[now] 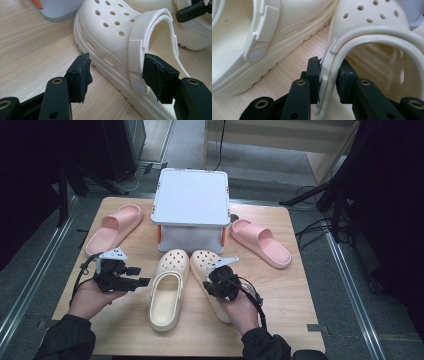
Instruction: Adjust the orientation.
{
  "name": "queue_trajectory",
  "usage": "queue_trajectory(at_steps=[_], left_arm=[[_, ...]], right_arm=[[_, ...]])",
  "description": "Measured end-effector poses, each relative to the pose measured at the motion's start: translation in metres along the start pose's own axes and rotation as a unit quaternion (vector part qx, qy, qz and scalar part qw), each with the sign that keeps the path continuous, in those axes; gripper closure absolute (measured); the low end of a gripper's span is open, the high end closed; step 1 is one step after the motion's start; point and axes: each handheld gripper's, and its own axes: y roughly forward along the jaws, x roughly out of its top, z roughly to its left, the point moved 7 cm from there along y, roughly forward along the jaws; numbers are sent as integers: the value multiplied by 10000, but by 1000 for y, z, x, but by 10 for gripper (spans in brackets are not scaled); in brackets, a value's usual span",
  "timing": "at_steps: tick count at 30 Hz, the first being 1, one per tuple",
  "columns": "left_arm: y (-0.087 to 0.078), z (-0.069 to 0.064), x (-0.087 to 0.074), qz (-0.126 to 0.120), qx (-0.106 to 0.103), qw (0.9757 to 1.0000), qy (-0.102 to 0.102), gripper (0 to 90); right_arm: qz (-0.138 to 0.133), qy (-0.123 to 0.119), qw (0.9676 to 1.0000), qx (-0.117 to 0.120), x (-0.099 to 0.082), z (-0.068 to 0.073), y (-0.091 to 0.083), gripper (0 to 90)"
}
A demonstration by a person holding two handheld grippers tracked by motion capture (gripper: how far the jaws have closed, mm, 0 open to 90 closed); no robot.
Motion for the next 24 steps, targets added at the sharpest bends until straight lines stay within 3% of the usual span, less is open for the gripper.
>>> queue_trajectory(at_steps=[7, 11, 12, 13, 14, 15, 16, 18, 19, 22, 24], left_arm=[[5, -1, 3, -77, -13, 10000, -22, 392], [4, 2, 1, -15, -4, 10000, -42, 401], [3, 3, 0, -29, 9, 10000, -49, 401], [2, 4, 0, -69, 15, 10000, -28, 437], [2, 5, 0, -119, 50, 9999, 11, 437], [1, 7, 0, -170, 109, 9998, 1, 463], [1, 7, 0, -170, 109, 9998, 1, 476], [2, 10, -2, -172, 87, 9998, -72, 498], [2, 10, -2, -172, 87, 9998, -72, 517], [6, 13, -4, -119, 60, 9998, -120, 583], [10, 13, -5, -70, 8, 9998, -176, 613]], right_arm=[[-179, -54, 9996, 203, 3, 1, -6, 656], [-547, -64, 9973, 491, 3, -4, -38, 643], [-547, -64, 9973, 491, 3, -4, -38, 643], [-680, -30, 9959, 591, 2, -9, -53, 659], [-680, -30, 9959, 591, 2, -9, -53, 659], [-799, -13, 9957, 470, 1, -23, -63, 721], [-799, -13, 9957, 470, 1, -23, -63, 721], [-795, 124, 9964, 284, -3, -45, -65, 778], [-795, 124, 9964, 284, -3, -45, -65, 778], [-792, 195, 9967, 33, -9, -73, -59, 796], [-839, 164, 9963, -8, -13, -81, -54, 787]])
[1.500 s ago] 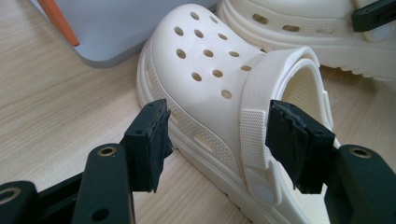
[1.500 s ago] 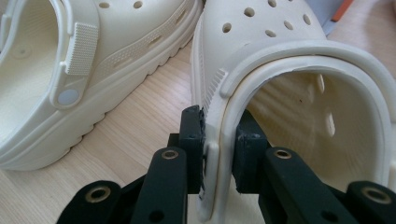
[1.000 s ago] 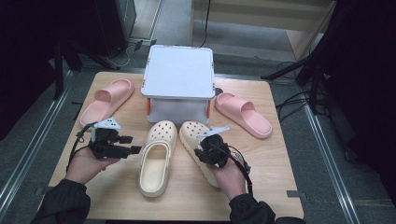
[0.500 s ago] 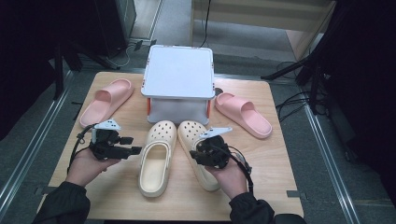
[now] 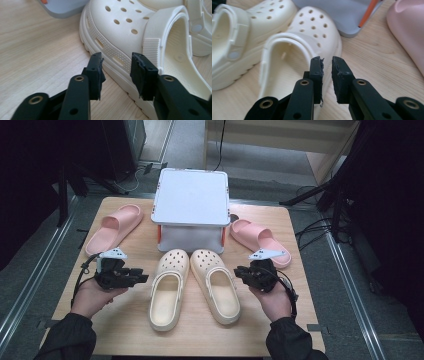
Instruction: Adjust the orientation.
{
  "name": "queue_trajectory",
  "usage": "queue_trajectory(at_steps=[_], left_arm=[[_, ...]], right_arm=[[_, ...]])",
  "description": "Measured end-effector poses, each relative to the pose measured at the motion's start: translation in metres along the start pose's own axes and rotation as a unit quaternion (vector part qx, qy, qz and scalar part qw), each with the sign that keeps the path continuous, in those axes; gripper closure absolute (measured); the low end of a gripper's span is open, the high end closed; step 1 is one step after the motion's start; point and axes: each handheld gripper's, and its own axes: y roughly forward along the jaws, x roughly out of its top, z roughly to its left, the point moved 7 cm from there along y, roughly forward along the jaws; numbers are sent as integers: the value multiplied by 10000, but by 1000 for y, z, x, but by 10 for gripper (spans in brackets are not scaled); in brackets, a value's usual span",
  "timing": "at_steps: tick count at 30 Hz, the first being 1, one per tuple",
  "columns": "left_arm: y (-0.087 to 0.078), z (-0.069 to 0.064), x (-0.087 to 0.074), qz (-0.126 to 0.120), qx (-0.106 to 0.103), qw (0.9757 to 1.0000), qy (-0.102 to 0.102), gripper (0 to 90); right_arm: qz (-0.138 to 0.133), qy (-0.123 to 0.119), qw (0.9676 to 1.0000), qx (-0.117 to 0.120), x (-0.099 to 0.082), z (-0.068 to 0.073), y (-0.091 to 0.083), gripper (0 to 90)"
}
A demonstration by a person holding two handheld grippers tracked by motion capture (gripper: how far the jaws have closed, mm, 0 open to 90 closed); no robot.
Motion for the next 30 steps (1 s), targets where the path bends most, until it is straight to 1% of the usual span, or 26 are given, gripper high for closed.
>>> queue_trajectory(at_steps=[1, 2, 3, 4, 5, 6, 7, 8, 9, 10, 12, 13, 14, 15, 16, 17, 18, 19, 21, 23, 24, 26, 28, 30], left_arm=[[3, 0, -1, 43, -49, 10000, -5, 613], [6, 0, -2, 100, -56, 9999, 11, 636], [9, 1, -3, 176, -12, 9998, 57, 636], [12, 2, -4, 237, 3, 9997, 35, 640], [15, 2, -5, 304, -8, 9995, 24, 640], [18, 3, -7, 390, 39, 9992, 37, 639], [23, 2, -9, 504, 33, 9987, 60, 635], [23, 2, -9, 504, 33, 9987, 60, 633], [24, 2, -10, 565, 56, 9983, 92, 631], [26, 1, -11, 594, 66, 9981, 117, 628], [30, -1, -12, 668, 79, 9977, 104, 622], [30, -2, -12, 671, 97, 9976, 119, 626], [30, -2, -12, 678, 100, 9976, 133, 629], [30, -3, -12, 656, 54, 9978, 84, 633], [30, -3, -12, 656, 54, 9978, 84, 638], [30, -3, -12, 661, 52, 9978, 79, 641], [30, -3, -12, 657, 37, 9978, 50, 641], [30, -3, -12, 643, -1, 9979, 1, 644], [31, -3, -13, 629, -6, 9980, -11, 646], [31, -4, -13, 613, -29, 9981, -41, 656], [32, -6, -13, 617, -57, 9981, -62, 658], [32, -7, -13, 629, -93, 9980, -57, 659], [33, -11, -14, 652, -147, 9978, -8, 657], [35, -17, -14, 685, -214, 9974, 67, 653]], right_arm=[[0, 0, 10000, 0, 0, 0, 0, 787], [95, -162, 9998, -83, -7, -8, 9, 785], [95, -162, 9998, -83, -7, -8, 9, 785], [345, -183, 9991, -137, -12, -12, 20, 774], [345, -183, 9991, -137, -12, -12, 20, 774], [405, -188, 9989, -137, -13, -13, 24, 772], [475, -169, 9987, -117, -13, -14, 31, 759], [475, -169, 9987, -117, -13, -14, 31, 759], [548, -184, 9983, -97, -14, -13, 36, 751], [593, -200, 9979, -139, -15, -12, 38, 752], [623, -186, 9977, -179, -15, -13, 39, 750], [626, -153, 9978, -173, -15, -13, 40, 736], [634, -27, 9979, -129, -15, -13, 40, 733], [645, 94, 9979, -48, -16, -13, 40, 740], [645, 94, 9979, -48, -16, -13, 40, 740], [657, 134, 9977, 1, -16, -12, 41, 741], [657, 134, 9977, 1, -16, -12, 41, 741], [683, 125, 9976, 59, -17, -8, 42, 741], [692, 111, 9975, 76, -17, -7, 43, 740], [756, -11, 9971, 129, -18, -2, 46, 733], [765, -23, 9970, 145, -18, 0, 47, 730], [778, -46, 9969, 144, -18, 2, 47, 725], [835, -105, 9964, 123, -19, 5, 49, 725], [820, -121, 9965, 133, -19, 6, 50, 725]])
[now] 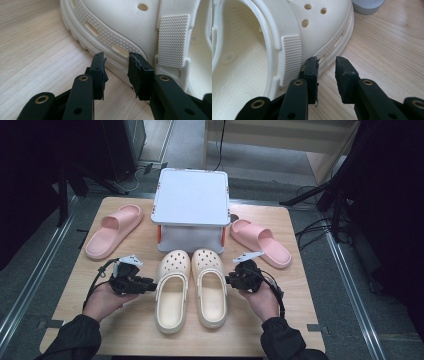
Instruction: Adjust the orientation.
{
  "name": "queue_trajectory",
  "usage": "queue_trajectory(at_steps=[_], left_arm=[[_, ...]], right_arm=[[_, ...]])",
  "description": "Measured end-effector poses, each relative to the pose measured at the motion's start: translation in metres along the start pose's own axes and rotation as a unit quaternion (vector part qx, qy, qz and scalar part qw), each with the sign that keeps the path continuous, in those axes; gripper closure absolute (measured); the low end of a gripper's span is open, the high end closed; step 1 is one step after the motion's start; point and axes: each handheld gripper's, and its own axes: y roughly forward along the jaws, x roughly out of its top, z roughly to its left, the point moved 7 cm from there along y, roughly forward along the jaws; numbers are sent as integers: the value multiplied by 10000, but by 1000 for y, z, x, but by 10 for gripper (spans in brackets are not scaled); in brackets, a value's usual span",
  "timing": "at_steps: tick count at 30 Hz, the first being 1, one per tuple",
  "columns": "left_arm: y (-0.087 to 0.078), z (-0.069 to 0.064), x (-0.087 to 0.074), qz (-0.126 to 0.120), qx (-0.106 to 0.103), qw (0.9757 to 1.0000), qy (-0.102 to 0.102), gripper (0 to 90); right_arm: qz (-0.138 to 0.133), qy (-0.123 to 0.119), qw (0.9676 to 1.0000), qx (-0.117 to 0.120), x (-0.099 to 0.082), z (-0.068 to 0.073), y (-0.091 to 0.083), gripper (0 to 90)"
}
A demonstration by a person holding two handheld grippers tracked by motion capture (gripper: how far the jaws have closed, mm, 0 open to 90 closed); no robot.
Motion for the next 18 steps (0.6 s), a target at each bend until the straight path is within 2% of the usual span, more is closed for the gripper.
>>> queue_trajectory(at_steps=[3, 8, 15, 18], left_arm=[[3, -5, 0, 18, -76, 10000, 22, 644], [7, -14, 1, 64, -186, 9995, 227, 638], [5, -13, 4, 9, -182, 9997, 189, 636], [3, -11, 7, -54, -154, 9996, 228, 610]], right_arm=[[-4, 73, 10000, 32, 0, 0, 0, 726], [-29, 58, 10000, 35, 0, 0, 0, 726], [-57, 106, 9999, 51, 0, -2, -1, 701], [-290, 219, 9993, -29, 4, -4, -11, 696]])
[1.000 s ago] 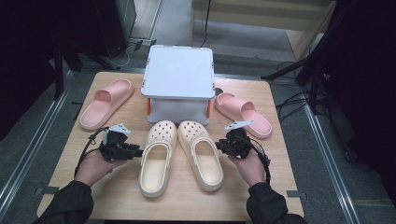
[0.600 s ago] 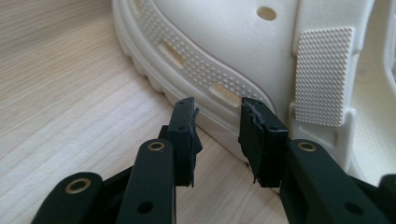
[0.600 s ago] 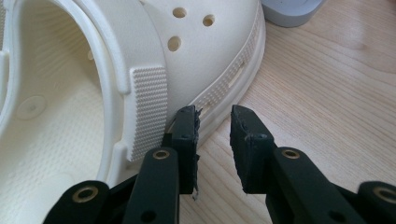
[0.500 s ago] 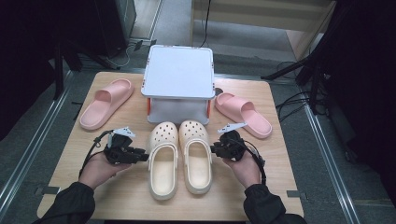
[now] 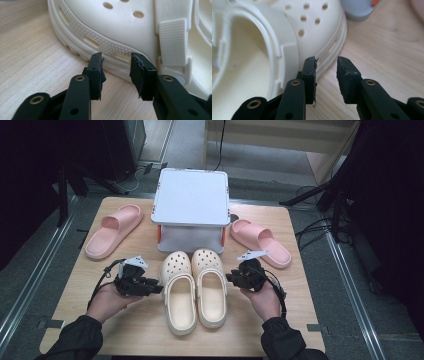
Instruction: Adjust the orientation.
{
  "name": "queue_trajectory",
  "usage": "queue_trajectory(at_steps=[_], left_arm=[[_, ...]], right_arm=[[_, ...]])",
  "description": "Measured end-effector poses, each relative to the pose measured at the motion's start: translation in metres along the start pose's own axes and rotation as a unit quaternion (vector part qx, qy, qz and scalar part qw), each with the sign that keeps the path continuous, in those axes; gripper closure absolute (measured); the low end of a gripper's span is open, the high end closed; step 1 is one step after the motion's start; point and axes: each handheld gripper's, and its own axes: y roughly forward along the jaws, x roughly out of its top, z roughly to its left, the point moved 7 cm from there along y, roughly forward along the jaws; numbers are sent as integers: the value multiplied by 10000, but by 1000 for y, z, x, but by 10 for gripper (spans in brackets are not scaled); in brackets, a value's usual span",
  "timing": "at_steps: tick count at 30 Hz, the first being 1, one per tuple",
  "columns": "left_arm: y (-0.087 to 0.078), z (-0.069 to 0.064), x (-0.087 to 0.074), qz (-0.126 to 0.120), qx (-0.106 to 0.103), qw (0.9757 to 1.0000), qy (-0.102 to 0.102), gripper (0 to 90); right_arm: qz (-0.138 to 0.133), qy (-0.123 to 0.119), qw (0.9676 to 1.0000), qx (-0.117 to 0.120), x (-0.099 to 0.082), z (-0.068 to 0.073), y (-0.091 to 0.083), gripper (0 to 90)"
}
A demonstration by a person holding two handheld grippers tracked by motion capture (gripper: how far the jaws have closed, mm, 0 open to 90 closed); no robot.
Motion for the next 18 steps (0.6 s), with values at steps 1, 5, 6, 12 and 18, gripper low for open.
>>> queue_trajectory(at_steps=[1, 5, 6, 12, 18], left_arm=[[-2, 1, 2, -53, -6, 10000, -31, 595], [-10, 8, 7, -215, 35, 9997, -66, 625], [-14, 12, 9, -250, 42, 9996, -90, 632], [-21, 15, 16, -439, -3, 9988, -197, 651], [-21, 16, 21, -494, -41, 9984, -284, 638]], right_arm=[[-123, 58, 9999, 7, 2, 1, -5, 695], [-587, 395, 9973, 206, 11, 13, -30, 683], [-624, 359, 9971, 229, 12, 17, -32, 676], [-641, 24, 9973, 357, 13, 47, -36, 629], [-615, -102, 9969, 486, 11, 69, -36, 602]])
